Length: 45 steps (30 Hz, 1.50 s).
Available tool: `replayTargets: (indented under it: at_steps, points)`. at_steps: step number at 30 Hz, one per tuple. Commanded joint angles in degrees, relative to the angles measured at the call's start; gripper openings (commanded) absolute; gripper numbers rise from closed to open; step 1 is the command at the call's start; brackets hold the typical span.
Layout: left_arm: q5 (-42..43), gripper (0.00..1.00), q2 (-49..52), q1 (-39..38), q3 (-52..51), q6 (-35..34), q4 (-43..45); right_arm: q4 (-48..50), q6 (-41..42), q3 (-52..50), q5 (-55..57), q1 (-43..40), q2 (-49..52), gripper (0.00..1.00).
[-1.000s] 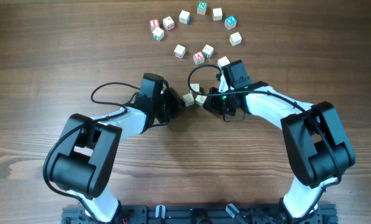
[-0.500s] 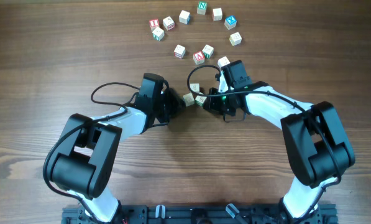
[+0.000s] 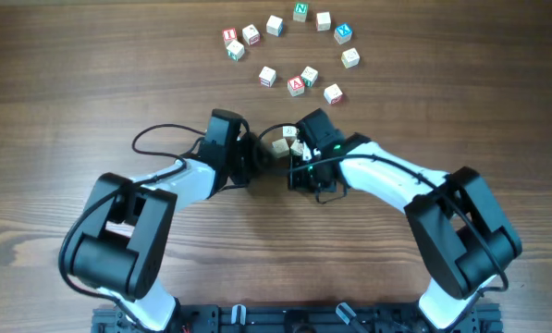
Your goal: Form a circle
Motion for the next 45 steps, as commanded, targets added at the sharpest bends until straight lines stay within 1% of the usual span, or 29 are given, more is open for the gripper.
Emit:
replayTargets:
  at_steps: [1,3,5,10,17,25,45]
  points:
    - [-9.44,0.04,-0.76,2.71,-1.73,2.34,-7.10,2.32,-0.15,-0.87,4.26,-0.37,-1.03,0.04]
    - [-12.26,0.04,-0.90,4.74,-1.73,2.14,-10.49,4.66,-0.39,-0.87,5.01,-0.37,-1.03,0.05]
    - [-12.24,0.04,-0.87,6.64,-1.75,2.12,-12.09,6.49,-0.90,-0.87,5.33,-0.37,-1.03,0.05]
    - [-12.46,0.04,-0.87,9.73,-1.75,-2.10,-12.96,9.53,-1.66,-0.87,5.57,-0.37,-0.96,0.05]
    - [-13.09,0.04,-0.81,9.33,-1.97,-2.84,-13.18,12.79,-1.68,-0.87,7.26,-0.37,-0.96,0.05]
    - [-14.58,0.04,0.00,7.23,-1.97,-4.13,-12.96,13.55,-1.70,-0.87,8.39,-0.37,-0.94,0.04]
    - [-15.04,0.04,0.00,7.23,-1.97,-4.13,-12.92,15.54,-3.15,-0.87,8.61,-0.37,-0.85,0.04]
